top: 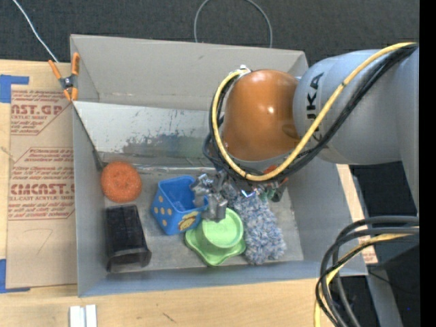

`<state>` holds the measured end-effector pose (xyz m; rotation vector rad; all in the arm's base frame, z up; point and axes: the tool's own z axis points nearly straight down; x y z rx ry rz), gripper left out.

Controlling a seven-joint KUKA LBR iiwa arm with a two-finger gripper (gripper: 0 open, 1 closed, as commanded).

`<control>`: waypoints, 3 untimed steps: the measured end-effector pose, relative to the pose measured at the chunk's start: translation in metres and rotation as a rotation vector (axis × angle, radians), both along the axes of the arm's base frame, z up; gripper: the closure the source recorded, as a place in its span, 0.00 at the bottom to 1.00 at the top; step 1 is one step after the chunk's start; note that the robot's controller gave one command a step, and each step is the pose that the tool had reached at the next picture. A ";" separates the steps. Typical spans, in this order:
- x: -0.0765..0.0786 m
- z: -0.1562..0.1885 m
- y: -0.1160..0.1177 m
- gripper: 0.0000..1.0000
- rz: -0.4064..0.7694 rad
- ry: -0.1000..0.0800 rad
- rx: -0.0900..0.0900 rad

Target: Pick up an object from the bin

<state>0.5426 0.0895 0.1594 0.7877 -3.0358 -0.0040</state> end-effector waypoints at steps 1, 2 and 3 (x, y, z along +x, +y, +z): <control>-0.019 0.009 -0.092 1.00 0.190 -0.004 0.002; 0.015 -0.010 -0.051 1.00 0.356 -0.005 0.006; -0.002 -0.054 -0.076 1.00 0.499 -0.025 0.009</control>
Offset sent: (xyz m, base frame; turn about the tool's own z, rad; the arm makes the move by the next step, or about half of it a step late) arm -0.0198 -0.0907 0.0104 -0.1945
